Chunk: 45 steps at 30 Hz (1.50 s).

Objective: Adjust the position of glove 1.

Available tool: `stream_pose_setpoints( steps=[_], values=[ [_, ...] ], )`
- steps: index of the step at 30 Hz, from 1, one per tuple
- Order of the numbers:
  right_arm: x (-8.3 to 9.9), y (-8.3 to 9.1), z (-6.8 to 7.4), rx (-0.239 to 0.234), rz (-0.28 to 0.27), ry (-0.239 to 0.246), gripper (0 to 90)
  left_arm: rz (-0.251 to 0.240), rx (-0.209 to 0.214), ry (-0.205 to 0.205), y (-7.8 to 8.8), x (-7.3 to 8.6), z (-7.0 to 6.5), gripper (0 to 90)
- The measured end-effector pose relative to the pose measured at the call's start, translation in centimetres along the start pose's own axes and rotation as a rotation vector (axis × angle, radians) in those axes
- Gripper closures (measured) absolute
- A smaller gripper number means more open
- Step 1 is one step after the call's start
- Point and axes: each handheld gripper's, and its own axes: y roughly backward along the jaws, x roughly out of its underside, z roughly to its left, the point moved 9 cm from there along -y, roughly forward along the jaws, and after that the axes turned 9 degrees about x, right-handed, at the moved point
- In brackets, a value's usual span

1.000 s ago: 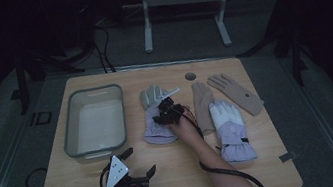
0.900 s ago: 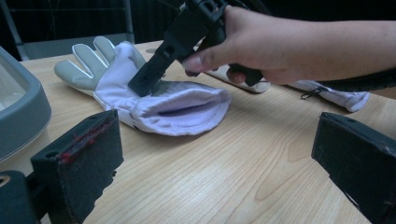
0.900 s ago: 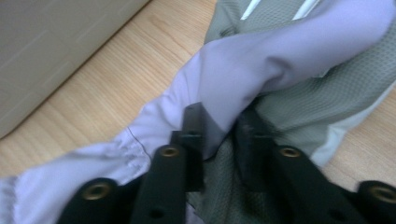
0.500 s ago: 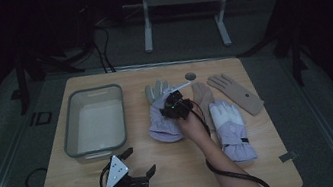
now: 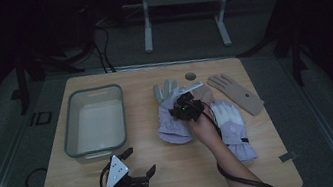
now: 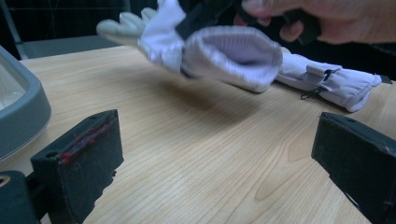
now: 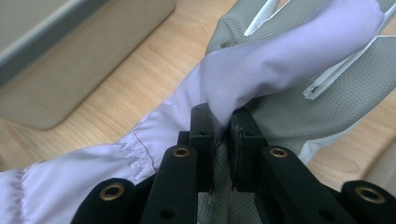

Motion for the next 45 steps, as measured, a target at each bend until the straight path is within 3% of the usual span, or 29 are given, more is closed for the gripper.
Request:
stream_pose_setpoints(
  steps=[10, 16, 21, 31, 36, 38, 41, 45],
  values=[
    [3.5, -4.1, 0.7, -0.027, 0.090, 0.032, 79.3, -0.003, 0.006, 0.005, 0.0, 0.0, 0.0, 2.1],
    [3.6, -4.2, -0.3, -0.042, 0.094, -0.006, 69.5, -0.003, 0.006, 0.003, 0.0, 0.0, -0.1, 2.1],
    [3.7, -4.2, -0.2, -0.041, 0.090, -0.012, 64.2, 0.007, 0.012, 0.002, -0.1, 0.0, -0.1, 2.1],
    [1.8, -1.6, 0.1, -0.039, 0.051, 0.018, 41.9, 0.007, 0.010, -0.002, -0.1, 0.0, -0.1, 2.1],
    [0.7, 0.0, -0.3, -0.039, 0.025, 0.004, 38.8, 0.006, 0.011, -0.002, -0.1, 0.0, -0.1, 2.1],
    [0.2, 0.7, -0.8, -0.019, 0.001, 0.003, 35.4, 0.007, 0.011, -0.002, -0.1, 0.0, -0.1, 2.1],
    [-0.4, 1.9, -1.3, -0.006, -0.044, -0.001, 35.6, 0.005, 0.012, -0.001, -0.1, 0.0, -0.1, 2.1],
    [-0.6, 3.2, -2.1, 0.004, -0.061, 0.005, 35.4, 0.007, 0.011, -0.002, -0.1, 0.0, -0.1, 2.1]
  ],
)
